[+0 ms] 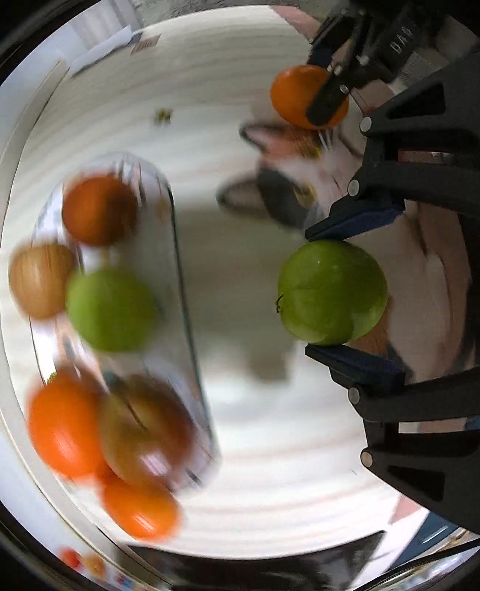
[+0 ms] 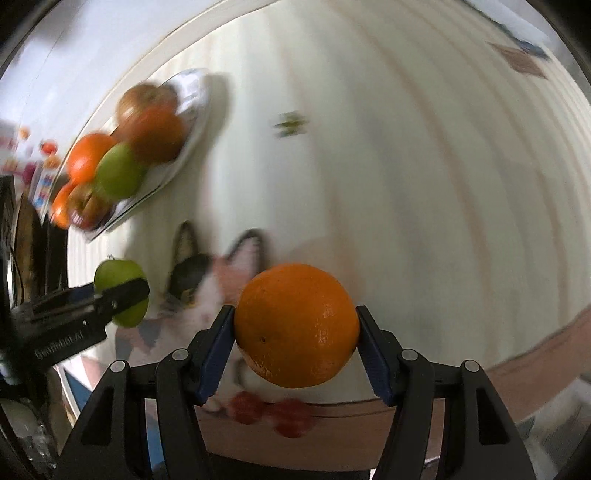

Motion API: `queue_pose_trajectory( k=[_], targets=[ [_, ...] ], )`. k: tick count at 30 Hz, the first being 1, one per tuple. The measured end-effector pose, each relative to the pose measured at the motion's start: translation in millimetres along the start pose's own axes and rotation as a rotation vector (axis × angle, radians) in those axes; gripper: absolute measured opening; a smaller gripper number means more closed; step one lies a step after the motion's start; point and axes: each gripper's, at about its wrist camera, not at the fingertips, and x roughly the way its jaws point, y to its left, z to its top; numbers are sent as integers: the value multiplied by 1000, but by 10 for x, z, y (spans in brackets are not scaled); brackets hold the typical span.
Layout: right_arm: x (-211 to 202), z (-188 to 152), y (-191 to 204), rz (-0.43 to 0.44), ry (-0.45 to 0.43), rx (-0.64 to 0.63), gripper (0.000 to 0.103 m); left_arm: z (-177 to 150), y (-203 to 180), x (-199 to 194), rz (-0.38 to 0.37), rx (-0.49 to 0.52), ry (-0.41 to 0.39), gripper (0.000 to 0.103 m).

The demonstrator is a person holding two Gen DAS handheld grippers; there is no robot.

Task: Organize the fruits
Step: 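Carry the orange and green apple onto the floral plate and open both tools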

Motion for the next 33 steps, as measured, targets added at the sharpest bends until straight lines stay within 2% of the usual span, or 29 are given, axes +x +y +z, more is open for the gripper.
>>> queue_pose_trajectory(
  k=[6, 10, 16, 24, 28, 33],
  targets=[
    [209, 64, 458, 34, 56, -111, 66, -78, 429, 91, -51, -153, 8, 53],
    [223, 98, 534, 22, 77, -135, 67, -58, 618, 81, -60, -176, -1, 53],
    [191, 168, 457, 33, 106, -90, 67, -82, 555, 77, -68, -180, -7, 53],
    [98, 151, 458, 21, 54, -105, 66, -38, 413, 6, -71, -156, -27, 52],
    [72, 103, 530, 34, 40, -107, 66, 11, 344, -201, -89, -147, -51, 52],
    [-133, 181, 567, 73, 6, -93, 66, 199, 280, -656, -161, -120, -117, 52]
  ],
)
